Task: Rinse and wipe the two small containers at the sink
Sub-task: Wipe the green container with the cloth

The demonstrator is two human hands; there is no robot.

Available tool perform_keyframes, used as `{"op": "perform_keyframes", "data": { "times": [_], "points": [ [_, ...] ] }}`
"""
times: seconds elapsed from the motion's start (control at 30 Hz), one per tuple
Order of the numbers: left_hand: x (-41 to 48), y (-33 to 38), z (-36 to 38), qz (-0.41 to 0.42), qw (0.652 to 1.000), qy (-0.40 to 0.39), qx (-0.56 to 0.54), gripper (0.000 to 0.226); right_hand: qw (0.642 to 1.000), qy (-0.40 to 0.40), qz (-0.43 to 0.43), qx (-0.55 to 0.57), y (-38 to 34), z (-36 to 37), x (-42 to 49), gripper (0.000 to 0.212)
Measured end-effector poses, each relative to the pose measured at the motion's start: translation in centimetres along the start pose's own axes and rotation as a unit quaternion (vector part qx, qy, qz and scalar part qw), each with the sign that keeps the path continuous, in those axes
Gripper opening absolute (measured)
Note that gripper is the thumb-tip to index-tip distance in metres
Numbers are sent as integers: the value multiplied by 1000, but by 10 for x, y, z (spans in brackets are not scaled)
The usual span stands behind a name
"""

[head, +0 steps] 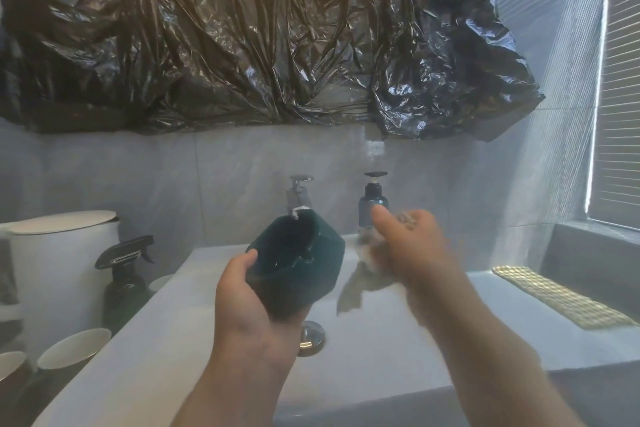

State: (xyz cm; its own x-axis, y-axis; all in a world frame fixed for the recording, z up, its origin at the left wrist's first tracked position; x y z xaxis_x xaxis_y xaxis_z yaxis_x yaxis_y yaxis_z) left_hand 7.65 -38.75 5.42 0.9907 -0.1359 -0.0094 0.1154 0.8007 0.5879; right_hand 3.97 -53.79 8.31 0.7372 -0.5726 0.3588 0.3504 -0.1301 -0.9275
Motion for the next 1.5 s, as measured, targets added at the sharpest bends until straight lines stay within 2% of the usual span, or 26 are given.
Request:
{"op": "perform_keyframes", "data": {
  "times": [0.03, 0.13, 0.23, 0.3, 0.4, 0.47, 0.57, 0.67, 0.77, 0.83, 0.93, 1.0, 1.1, 1.23, 1.3, 1.4, 1.5],
  "points": [
    [-1, 1, 2, -5, 1000, -6, 9, 21, 1000, 18, -13, -10, -1, 9, 0, 25],
    [-1, 2, 5, 0, 1000, 13, 18, 18, 999, -25, -31, 20, 7, 23, 1, 22],
    [-3, 8, 5, 26, 998, 42, 26, 13, 981, -76, -177, -19, 20, 35, -13, 25],
    [-2, 10, 1, 24, 998, 46, 21, 15, 969, -110, -218, -29, 25, 42, -28, 33],
    [0, 8, 1, 4, 1000, 9, 27, 23, 956, -109, -263, -76, 26, 46, -34, 40],
    [-1, 4, 3, -5, 998, -11, 57, 23, 965, -90, -242, -44, 19, 39, -26, 30],
    [-8, 1, 7, -16, 995, -31, 92, 22, 979, -98, -169, 54, 18, 26, -18, 29],
    [-8, 6, 9, 6, 999, -22, 28, 22, 974, -91, -198, 68, 15, 30, -25, 33],
    [1, 18, 3, 44, 998, -1, -55, 25, 966, -131, -218, 48, 20, 46, -39, 32],
    [5, 22, -1, 41, 998, 6, -54, 28, 962, -142, -235, 10, 24, 54, -46, 31],
    [1, 20, 1, 3, 1000, -10, -5, 25, 968, -94, -234, 11, 20, 47, -42, 22],
    [-3, 15, 5, -18, 999, -23, 45, 23, 977, -62, -200, 40, 14, 38, -35, 23],
    [-11, 6, 10, -19, 991, -27, 133, 25, 987, -35, -95, 128, 11, 31, -26, 27],
    [-12, 4, 9, 83, 991, 21, 105, 17, 980, -35, 2, 195, 12, 39, -28, 28],
    [-12, 2, 5, 178, 977, 26, 114, 14, 977, -37, 30, 209, 16, 44, -30, 27],
    [-12, 0, 1, 278, 918, -98, 266, 34, 972, -46, 49, 223, 17, 42, -22, 23],
    [-7, 7, -1, 238, 846, -257, 402, 58, 969, -50, 61, 236, 11, 24, -12, 17]
  ]
}}
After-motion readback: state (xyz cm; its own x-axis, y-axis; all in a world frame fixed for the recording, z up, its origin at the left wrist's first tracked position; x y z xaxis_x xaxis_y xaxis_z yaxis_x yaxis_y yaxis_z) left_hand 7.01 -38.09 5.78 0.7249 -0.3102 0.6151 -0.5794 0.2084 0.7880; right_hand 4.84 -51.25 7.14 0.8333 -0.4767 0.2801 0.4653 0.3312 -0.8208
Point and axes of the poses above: each hand's wrist, its own x-axis towards the middle knuckle, its own z-axis out of the palm, y = z × x, the point moved 1 cm from there along x, towards the middle knuckle, and after that the axes turned 1 degree about y, right-handed, at the moved point
